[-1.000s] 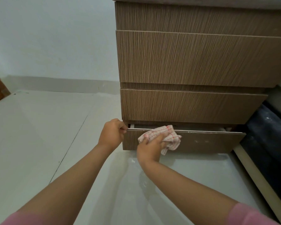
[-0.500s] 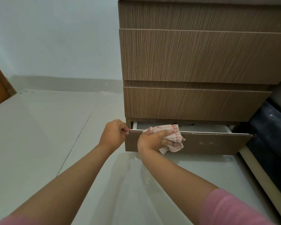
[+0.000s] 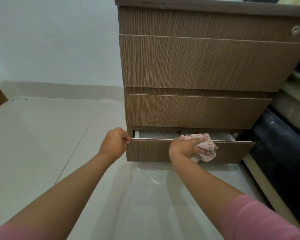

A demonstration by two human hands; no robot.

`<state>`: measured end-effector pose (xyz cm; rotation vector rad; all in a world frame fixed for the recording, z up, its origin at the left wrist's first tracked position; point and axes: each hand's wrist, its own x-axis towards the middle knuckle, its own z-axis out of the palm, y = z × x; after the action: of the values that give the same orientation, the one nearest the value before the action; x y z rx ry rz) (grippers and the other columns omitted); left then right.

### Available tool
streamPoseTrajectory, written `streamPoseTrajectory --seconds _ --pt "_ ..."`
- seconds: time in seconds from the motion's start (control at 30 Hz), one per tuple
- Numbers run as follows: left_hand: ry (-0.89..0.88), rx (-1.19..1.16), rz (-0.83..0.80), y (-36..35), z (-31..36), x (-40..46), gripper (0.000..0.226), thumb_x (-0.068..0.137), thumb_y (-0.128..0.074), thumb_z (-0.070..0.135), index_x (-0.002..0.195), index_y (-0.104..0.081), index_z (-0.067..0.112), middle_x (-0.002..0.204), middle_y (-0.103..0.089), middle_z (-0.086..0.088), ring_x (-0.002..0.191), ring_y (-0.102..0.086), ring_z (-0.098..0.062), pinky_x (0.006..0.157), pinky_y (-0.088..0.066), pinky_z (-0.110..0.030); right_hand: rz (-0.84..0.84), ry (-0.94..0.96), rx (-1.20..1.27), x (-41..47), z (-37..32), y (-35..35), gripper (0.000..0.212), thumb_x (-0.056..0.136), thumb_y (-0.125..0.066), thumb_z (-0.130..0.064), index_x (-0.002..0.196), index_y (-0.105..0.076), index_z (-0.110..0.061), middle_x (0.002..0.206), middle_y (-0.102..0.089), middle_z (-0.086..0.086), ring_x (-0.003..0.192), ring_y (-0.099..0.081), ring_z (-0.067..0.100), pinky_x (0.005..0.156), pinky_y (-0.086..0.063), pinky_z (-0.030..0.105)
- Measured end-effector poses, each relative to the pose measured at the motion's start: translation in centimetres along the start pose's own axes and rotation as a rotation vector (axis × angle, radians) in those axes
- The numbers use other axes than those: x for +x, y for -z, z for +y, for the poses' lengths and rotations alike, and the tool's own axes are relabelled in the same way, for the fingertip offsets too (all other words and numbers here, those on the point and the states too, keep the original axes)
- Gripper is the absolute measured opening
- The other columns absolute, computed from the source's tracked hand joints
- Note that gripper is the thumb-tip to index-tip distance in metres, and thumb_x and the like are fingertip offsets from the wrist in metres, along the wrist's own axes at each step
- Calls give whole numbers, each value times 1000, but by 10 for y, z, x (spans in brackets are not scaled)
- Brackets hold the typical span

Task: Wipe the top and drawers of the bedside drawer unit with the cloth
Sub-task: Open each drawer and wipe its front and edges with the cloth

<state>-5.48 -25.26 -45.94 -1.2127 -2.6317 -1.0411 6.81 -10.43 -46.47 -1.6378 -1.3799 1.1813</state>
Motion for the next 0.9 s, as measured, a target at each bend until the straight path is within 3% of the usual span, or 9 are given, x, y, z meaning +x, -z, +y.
streamPoseTrajectory --seconds 0.2,0.9 --pt "-28 27 -6 1 2 0 17 75 -60 -9 75 -72 3 80 -65 -13 73 -59 -24 66 -45 -28 24 -3 -27 27 3 25 75 96 -43 -31 149 9 -19 147 28 30 140 2 49 112 -16 50" --pt "-58 90 2 1 4 -1 15 76 -61 -7 78 -72 3 81 -64 -13 72 -59 -26 63 -44 -29 90 -27 -199 118 21 100 70 97 -39 -41 149 5 -29 152 24 23 141 12 45 111 -3 59"
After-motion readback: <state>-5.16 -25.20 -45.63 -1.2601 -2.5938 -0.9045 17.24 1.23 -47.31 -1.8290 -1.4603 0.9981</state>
